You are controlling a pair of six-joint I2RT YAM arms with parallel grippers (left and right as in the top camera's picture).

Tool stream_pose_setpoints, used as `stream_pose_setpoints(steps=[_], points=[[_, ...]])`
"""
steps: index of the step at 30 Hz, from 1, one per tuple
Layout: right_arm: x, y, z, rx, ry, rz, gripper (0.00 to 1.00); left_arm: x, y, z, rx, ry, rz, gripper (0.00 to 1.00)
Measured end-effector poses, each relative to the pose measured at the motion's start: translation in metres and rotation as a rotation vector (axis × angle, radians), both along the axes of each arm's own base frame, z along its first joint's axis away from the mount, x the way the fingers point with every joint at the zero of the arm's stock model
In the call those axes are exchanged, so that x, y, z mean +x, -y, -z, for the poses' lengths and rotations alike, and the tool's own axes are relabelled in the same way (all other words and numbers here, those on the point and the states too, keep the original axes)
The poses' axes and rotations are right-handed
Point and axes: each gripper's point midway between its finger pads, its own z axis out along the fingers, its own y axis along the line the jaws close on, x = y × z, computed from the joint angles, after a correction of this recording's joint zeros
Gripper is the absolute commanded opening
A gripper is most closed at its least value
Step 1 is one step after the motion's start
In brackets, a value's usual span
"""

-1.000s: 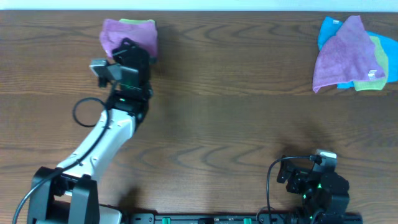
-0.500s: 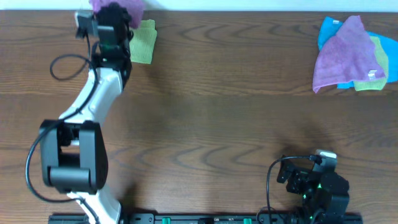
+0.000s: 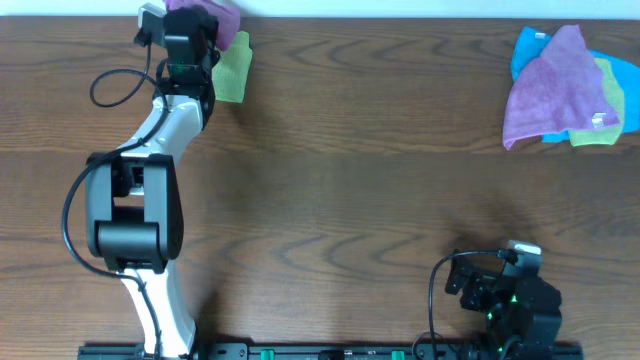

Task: Fold the cloth
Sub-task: 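Carry the folded cloth with the left gripper onto the green cloth, then press the purple cloth down onto the green cloth with the left gripper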

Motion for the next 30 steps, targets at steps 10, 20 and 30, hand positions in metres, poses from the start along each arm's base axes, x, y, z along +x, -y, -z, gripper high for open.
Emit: stream_pose_setpoints(steps=[10, 20, 30], points=[[0.0, 0.0, 0.0, 0.0, 0.0, 0.0, 0.99, 0.004, 0.0, 0.012, 0.011, 0.0, -0.005, 0.09], [0.0, 0.0, 0.0, 0.0, 0.0, 0.0, 0.99, 0.005, 0.002, 0.036, 0.02, -0.047, 0.001, 0.09], [0.0, 0.0, 0.0, 0.0, 0.0, 0.0, 0.99, -0.005, 0.004, 0.065, 0.04, -0.164, -0.002, 0.11]])
